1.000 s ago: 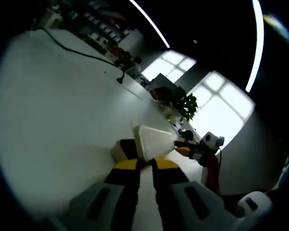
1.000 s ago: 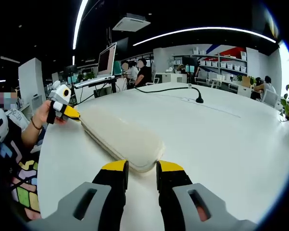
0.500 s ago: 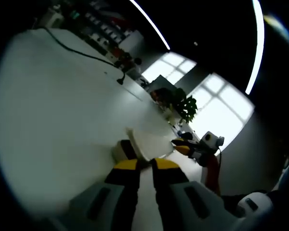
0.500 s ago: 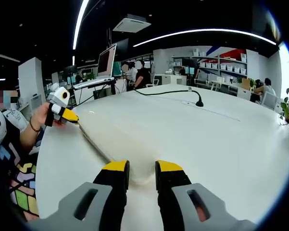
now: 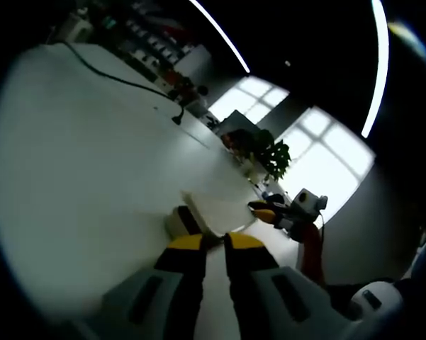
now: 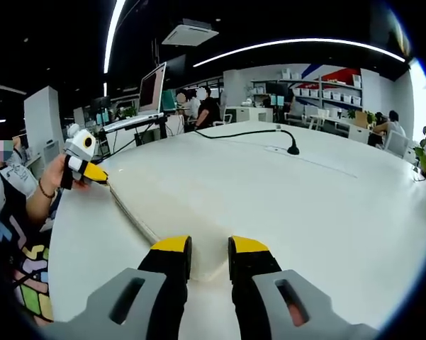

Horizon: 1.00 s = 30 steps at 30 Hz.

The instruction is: Arrange the utensils inside the cutlery case until each visible utensil rests in its matching compartment.

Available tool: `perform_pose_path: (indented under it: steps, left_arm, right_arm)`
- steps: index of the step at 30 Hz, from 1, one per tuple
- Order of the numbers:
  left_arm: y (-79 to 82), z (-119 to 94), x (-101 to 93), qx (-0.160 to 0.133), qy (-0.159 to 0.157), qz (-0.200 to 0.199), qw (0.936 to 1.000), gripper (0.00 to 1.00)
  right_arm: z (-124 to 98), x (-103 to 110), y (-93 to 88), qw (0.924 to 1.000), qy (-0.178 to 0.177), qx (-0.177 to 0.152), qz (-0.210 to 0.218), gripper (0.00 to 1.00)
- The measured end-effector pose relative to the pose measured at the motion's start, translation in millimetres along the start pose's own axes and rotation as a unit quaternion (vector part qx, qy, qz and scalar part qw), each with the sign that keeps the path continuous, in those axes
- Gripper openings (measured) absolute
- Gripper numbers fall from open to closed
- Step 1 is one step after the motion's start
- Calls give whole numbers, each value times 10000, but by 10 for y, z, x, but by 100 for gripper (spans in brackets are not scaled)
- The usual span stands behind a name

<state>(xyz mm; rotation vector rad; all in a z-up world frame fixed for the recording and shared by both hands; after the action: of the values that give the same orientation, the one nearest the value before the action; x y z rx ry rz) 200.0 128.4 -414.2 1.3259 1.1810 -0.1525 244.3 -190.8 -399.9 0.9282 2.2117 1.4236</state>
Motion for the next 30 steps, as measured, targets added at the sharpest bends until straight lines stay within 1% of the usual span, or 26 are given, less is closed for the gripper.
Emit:
perform_pose_path:
  steps: [7,10,11,14,18,21,22,24,27,30]
  left_arm:
    - [19,-42,11,59,127,230,9996,10]
    - [64,-104,56,15,436,522,9977,6]
    - [77,-119,49,-22,396,500,9980,4]
    - [88,-133,43,-11,270,405,9988,4]
    - [51,-99,59,62,414,544,9976,4]
    - [65,-89,28,10,536,800,9953,4]
    - [90,-90,-2,-11,571,1008,9933,4]
    - [122,-94,-57,-68,606,1292,9897,4]
    - [115,-89,-113,-16,640,1488,9868,4]
    - [130,-70,-122,-33,680,1534,9858,4]
  right_arm:
    - [8,38,9,9996,-4,22,-274,18]
    - [19,45,18,9993,-18,68,-370,17]
    - [22,46,14,9993,-21,89,-365,16]
    - [40,55,14,9993,25,100,-359,15]
    - [50,61,12,9993,23,92,-367,14]
    - [58,78,9,9990,34,71,-430,12]
    - [61,83,12,9989,37,76,-457,11]
    - [68,87,22,9988,30,104,-485,11]
    - [88,98,42,9982,29,161,-571,11]
    - [98,120,53,9975,5,208,-675,10]
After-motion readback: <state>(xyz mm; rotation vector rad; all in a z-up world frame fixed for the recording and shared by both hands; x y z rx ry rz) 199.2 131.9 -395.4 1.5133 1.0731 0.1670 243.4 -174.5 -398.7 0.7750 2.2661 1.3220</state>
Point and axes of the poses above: the point that each gripper's makers call its tool centre point, and the gripper's own axes: z roughly forward along the fingers, x roughly to its left, y roughly out of its top, the point moved 8 cm from there along -z, roughly backward along the fingers
